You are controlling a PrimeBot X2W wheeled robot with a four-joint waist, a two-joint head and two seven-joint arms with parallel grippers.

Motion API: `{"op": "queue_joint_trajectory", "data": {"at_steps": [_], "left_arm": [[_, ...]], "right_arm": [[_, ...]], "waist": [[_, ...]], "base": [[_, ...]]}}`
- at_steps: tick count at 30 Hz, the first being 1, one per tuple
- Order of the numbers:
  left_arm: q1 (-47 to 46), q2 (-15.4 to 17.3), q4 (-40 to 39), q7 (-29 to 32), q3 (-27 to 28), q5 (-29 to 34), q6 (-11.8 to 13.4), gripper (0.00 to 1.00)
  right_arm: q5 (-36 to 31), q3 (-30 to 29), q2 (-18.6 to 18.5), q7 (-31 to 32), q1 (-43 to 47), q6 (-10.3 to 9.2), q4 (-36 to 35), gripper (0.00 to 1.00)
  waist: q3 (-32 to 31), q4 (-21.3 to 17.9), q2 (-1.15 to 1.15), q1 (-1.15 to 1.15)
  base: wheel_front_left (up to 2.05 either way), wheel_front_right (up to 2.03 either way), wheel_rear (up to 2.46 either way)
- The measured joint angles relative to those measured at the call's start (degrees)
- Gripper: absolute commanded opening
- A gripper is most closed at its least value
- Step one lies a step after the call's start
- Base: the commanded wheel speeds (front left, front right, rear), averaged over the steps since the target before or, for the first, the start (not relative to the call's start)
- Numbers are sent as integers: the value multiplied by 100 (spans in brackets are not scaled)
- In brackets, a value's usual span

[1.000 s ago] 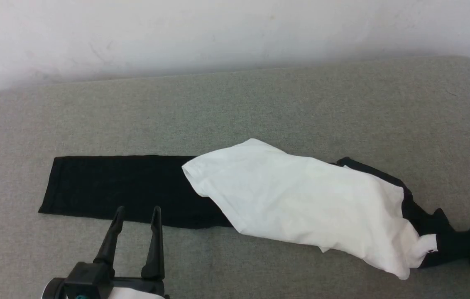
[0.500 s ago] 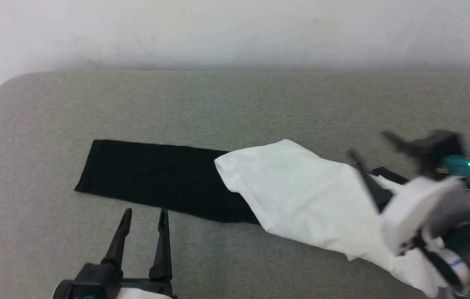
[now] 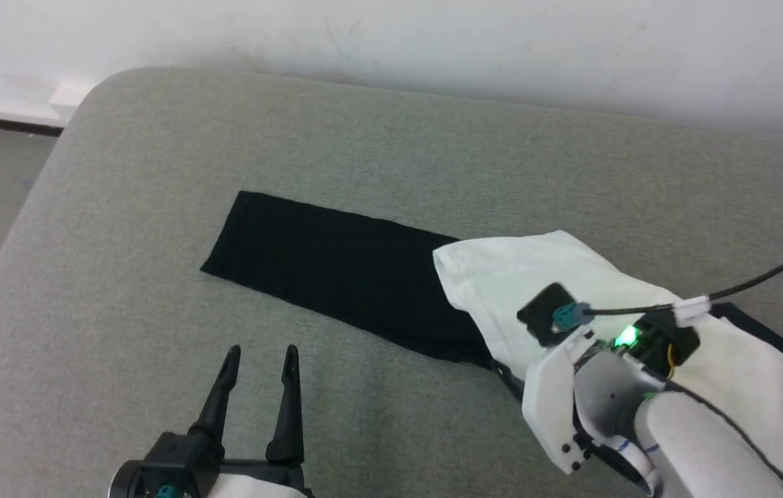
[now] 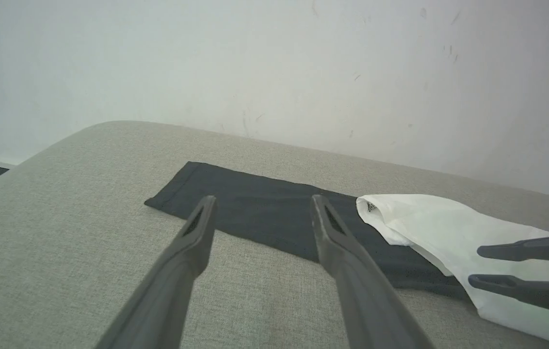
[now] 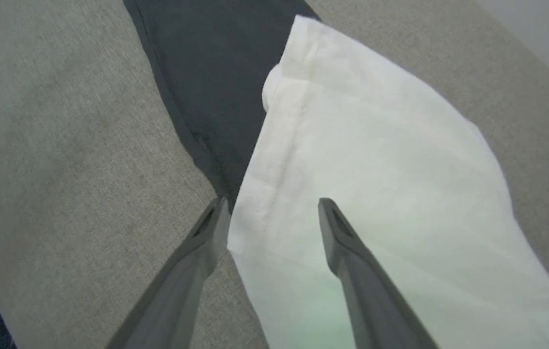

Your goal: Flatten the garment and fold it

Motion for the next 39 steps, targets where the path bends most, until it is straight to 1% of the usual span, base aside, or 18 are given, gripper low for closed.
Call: {"op": "queue_joint_trajectory", "data": {"at_steps": [1, 2, 3, 4, 9, 12, 14, 17, 20, 23, 26, 29, 31, 32, 33, 34, 36, 39], "left_arm": [[-5, -11, 20, -3, -7, -1, -1, 100], [-12, -25, 40, -3, -9, -1, -2, 100], [-13, -41, 54, -3, -13, -1, -4, 100], [-15, -58, 67, -4, -20, 0, -8, 100], [-27, -67, 116, -12, -8, -1, -9, 100], [-27, -63, 135, -12, 4, -1, -9, 100], [-26, -53, 135, -13, 10, -2, -9, 100], [-23, -40, 127, -14, 18, -2, -9, 100], [-15, -13, 97, -11, 40, -2, -5, 100], [-7, 43, 43, -10, 77, -2, 0, 100], [9, 89, -5, -2, 110, -3, 8, 100], [39, 96, -34, -1, 108, -26, 9, 100], [43, 90, -35, -1, 94, -54, 10, 100], [46, 89, -36, -1, 92, -54, 10, 100], [46, 89, -35, -1, 92, -54, 15, 100], [46, 88, -35, -1, 93, -54, 18, 100], [46, 90, -33, -2, 99, -55, 53, 100], [45, 92, -37, -1, 91, -55, 56, 100]], "right_arm": [[-59, 43, 31, -26, -4, 0, 170, 91], [-123, 82, 45, -71, -9, 0, 321, 44], [-163, 66, 75, -134, -10, 0, 448, 20], [-200, 22, 110, -208, -13, 0, 549, 0], [-336, -149, 244, -578, -101, 0, 679, 0], [-332, -204, 310, -726, -151, 0, 541, 0], [-260, -213, 399, -764, -199, 0, 320, 0], [-60, 54, 494, -748, -231, -1, -160, 0], [493, 605, 519, -441, -142, -1, -679, 0], [1192, 1291, 291, 52, 263, 0, -1195, 0], [1750, 1708, -131, 482, 820, 0, -1444, 0], [2057, 1757, -581, 877, 1278, 0, -1390, 0], [1886, 1862, -935, 1057, 1373, 0, -1335, 0], [1806, 1833, -1054, 1034, 1374, -1, -1316, 8], [1758, 1725, -1074, 915, 1380, -1, -1300, 35], [1682, 1618, -1058, 779, 1374, -1, -1300, 100], [1559, 1449, -961, 528, 1341, -1, -1324, 100], [1464, 1007, -661, 12, 1287, 0, -1478, 100]], "waist": [[11, 35, 0, 0], [21, 65, 0, 0], [32, 88, 0, 0], [39, 104, 0, 0], [7, 67, 0, 0], [-57, -8, 0, 0], [-108, -66, 0, 0], [-193, -157, 0, 0], [-282, -234, 0, 0], [-338, -290, 0, -1], [-324, -298, 0, -1], [-262, -277, 0, -1], [-221, -257, 0, -1], [-200, -250, 0, -1], [-181, -248, 0, 0], [-169, -253, 0, 0], [-163, -283, 0, 0], [-192, -358, 0, 0]], "base": [[0, 0, 0], [0, 0, 0], [0, 0, 0], [0, 0, 0], [0, 0, 0], [0, 0, 0], [0, 0, 0], [0, 0, 0], [0, 0, 0], [0, 0, 0], [0, 0, 0], [0, 0, 0], [0, 0, 0], [0, 0, 0], [0, 0, 0], [0, 0, 0], [0, 0, 0], [0, 0, 0]]}}
